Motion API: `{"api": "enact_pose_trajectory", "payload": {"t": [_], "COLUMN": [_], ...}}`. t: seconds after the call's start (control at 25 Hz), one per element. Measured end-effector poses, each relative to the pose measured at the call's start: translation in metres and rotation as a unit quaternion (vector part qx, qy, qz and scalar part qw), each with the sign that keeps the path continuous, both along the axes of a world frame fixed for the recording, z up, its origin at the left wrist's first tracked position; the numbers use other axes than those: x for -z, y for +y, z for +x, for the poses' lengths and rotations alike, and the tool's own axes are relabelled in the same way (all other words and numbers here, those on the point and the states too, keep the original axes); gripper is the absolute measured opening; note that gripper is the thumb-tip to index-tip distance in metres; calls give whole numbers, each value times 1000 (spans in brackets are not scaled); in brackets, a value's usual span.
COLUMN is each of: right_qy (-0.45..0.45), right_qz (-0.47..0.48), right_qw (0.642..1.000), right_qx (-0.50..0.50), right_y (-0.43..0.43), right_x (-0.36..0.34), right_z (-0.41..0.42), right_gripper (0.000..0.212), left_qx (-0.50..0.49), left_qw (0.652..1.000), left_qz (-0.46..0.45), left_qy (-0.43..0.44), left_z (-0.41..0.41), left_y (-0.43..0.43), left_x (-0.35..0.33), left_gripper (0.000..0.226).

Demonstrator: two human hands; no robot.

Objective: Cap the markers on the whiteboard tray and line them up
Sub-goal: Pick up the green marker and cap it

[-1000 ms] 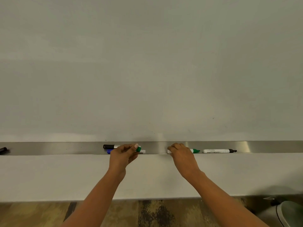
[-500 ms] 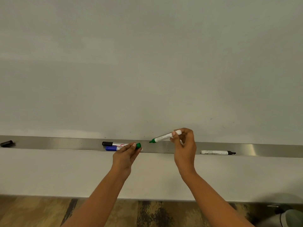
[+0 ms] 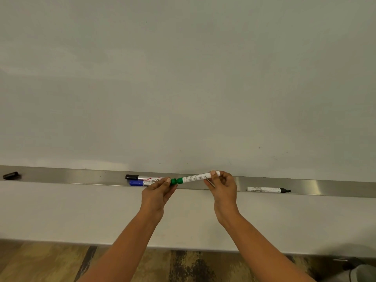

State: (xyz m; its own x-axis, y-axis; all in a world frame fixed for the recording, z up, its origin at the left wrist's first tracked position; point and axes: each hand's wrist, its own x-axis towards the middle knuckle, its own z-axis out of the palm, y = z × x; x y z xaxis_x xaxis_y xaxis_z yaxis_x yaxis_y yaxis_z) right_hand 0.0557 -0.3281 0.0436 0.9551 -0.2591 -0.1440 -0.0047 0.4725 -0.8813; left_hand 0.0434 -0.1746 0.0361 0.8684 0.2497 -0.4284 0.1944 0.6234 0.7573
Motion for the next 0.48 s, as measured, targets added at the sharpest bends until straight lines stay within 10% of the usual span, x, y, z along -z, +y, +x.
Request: {"api": "enact_pose_trajectory", "payload": {"t": [0.28, 0.48], "right_qy": [16, 11], "right_qz": [-113, -354], "right_qw": [983, 903], "right_qx": [-146, -246], "right_y": [-9, -4], "right_x": [-1, -7], "right_z": [0, -8], "right_gripper": [12, 4], "left_qx": [-37, -45], "left_qw": [999, 997], "left_qz": [19, 58], "left_qy": [16, 1], "left_z": [-2, 1], "left_y": [6, 10], "left_x": [-6, -13], "left_gripper": [8, 22]}}
